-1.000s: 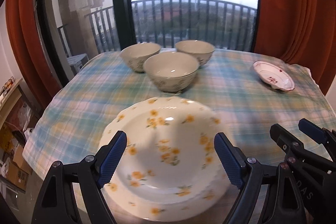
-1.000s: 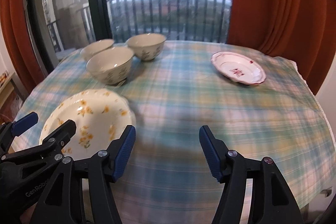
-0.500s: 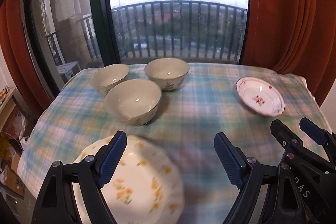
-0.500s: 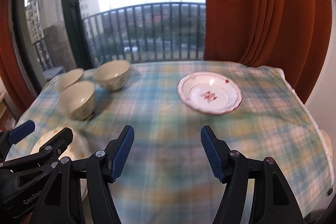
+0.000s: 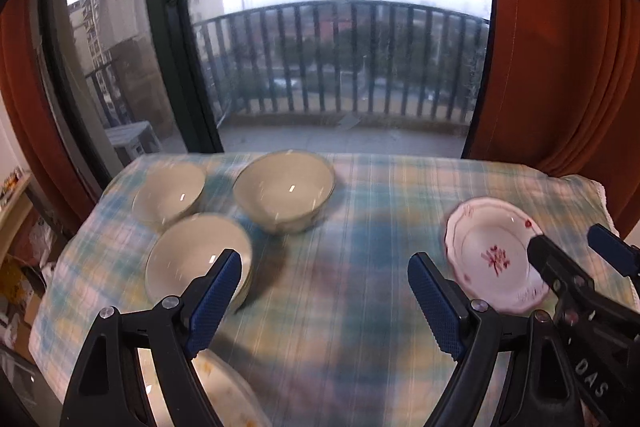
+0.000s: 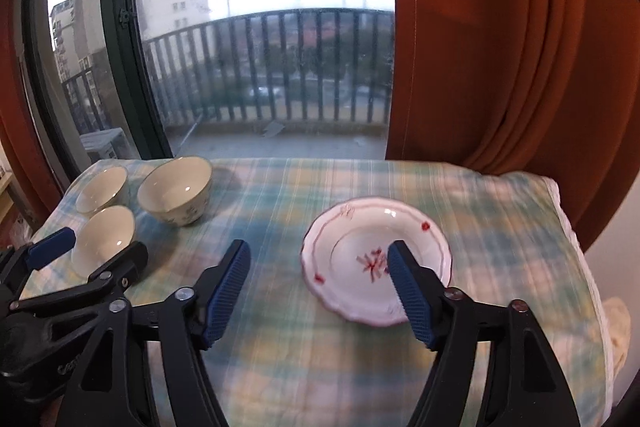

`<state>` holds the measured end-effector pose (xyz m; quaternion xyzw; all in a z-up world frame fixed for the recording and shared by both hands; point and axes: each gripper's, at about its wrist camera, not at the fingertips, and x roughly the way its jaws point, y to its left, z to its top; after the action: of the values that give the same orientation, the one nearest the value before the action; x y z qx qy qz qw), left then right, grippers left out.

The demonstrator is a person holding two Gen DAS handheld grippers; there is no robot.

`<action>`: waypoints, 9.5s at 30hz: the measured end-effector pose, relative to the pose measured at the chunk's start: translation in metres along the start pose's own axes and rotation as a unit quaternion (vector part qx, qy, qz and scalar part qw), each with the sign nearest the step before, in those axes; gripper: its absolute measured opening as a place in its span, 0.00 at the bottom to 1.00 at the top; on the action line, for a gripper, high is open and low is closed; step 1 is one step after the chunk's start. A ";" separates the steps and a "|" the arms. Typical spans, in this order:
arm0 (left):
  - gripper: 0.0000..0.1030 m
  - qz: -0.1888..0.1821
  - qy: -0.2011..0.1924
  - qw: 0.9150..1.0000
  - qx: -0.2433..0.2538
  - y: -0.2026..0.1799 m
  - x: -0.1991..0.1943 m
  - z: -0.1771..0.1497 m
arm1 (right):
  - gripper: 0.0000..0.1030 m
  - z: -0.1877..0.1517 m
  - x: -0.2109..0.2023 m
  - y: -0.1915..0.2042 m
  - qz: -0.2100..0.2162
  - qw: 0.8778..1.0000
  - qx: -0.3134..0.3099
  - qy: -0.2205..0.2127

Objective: Organize plates and bowls
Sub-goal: 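Close both grippers on the rim of the red-patterned dish, then lift the red-patterned dish off the cloth with both grippers, then carry the red-patterned dish over the stacked plates with both grippers, then lower the red-patterned dish onto the stacked plates with both grippers, then open both grippers and withdraw from the plate stack, then move both grippers to the cream floral bowl and grasp its rim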

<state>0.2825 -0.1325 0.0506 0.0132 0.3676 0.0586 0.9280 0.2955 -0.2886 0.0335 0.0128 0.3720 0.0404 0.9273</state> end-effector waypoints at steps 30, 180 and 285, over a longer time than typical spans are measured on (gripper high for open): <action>0.82 -0.043 0.086 0.993 0.063 -0.125 0.153 0.000 | 0.80 -0.012 0.146 -0.136 -0.038 0.987 0.111 0.107; 0.47 -0.009 0.063 0.998 0.023 0.185 -0.024 -0.183 | 0.40 -0.144 -0.037 0.214 0.022 0.992 -0.097 0.084; 0.49 -0.009 0.018 0.999 -0.038 0.194 0.046 -0.035 | 0.57 -0.011 0.063 0.215 0.076 0.995 -0.018 0.056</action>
<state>0.2728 0.0645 0.0073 -0.0267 0.3815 0.0643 0.9217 0.3185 -0.0688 -0.0064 0.0217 0.4208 0.1178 0.8992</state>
